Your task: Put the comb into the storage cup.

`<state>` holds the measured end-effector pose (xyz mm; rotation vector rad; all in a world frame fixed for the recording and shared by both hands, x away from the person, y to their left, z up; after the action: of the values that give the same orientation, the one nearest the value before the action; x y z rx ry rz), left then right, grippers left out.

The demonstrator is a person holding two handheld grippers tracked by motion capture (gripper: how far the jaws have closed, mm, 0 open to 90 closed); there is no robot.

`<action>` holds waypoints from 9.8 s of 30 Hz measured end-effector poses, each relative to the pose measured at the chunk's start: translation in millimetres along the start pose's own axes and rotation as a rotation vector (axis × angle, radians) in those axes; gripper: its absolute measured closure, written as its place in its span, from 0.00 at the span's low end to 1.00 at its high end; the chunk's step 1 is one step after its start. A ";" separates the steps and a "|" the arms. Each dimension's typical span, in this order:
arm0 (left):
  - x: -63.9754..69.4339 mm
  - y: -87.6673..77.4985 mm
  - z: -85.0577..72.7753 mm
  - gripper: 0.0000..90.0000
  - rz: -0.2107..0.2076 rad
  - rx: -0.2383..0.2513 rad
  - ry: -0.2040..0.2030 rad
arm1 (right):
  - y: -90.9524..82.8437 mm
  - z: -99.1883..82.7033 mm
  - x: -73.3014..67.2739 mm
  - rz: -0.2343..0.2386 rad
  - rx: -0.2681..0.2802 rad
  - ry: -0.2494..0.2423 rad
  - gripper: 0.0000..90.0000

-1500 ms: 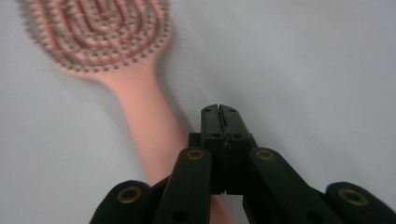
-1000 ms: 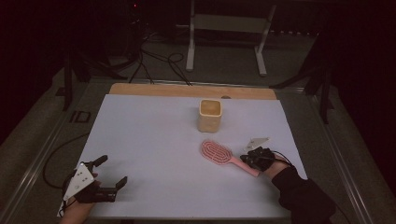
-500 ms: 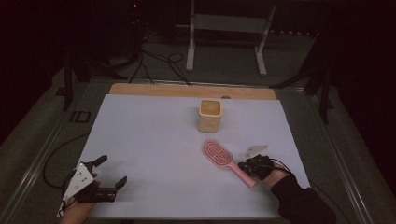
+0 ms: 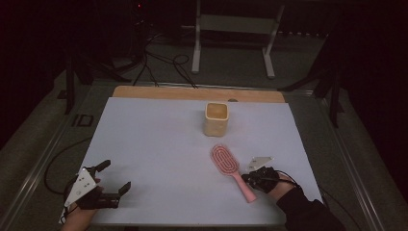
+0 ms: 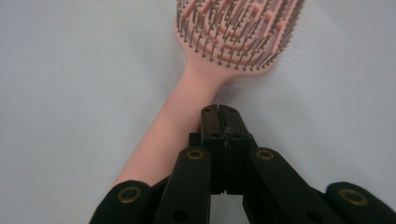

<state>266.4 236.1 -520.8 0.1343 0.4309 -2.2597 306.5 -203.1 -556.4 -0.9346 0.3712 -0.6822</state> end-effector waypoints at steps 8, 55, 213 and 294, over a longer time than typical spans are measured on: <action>0.3 0.3 0.1 0.00 -0.002 -0.001 0.003 | -0.9 0.4 -2.1 -0.006 -0.006 -0.010 1.00; 0.7 -0.3 0.9 0.00 -0.004 0.002 0.002 | -11.8 42.6 -11.3 -0.080 -0.044 0.380 0.09; -2.8 -2.0 -3.0 0.00 -0.008 0.003 -0.043 | -33.8 246.3 54.0 -0.053 0.655 0.265 0.78; -3.2 -1.4 -4.9 0.00 -0.008 0.004 -0.049 | 38.4 211.0 84.6 0.030 0.830 0.185 0.58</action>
<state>267.3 240.9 -524.3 0.0787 0.4014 -2.2670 502.7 -116.4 -472.0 -0.0786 0.2264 -0.8022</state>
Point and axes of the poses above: each handheld gripper's, and its own axes: y roughly forward along the jaws, z roughly out of its top, x roughly to its right, the point moved 7 cm from there along y, roughly forward along the jaws, and after that the axes turned 10 degrees about y, right-handed, at the moved point
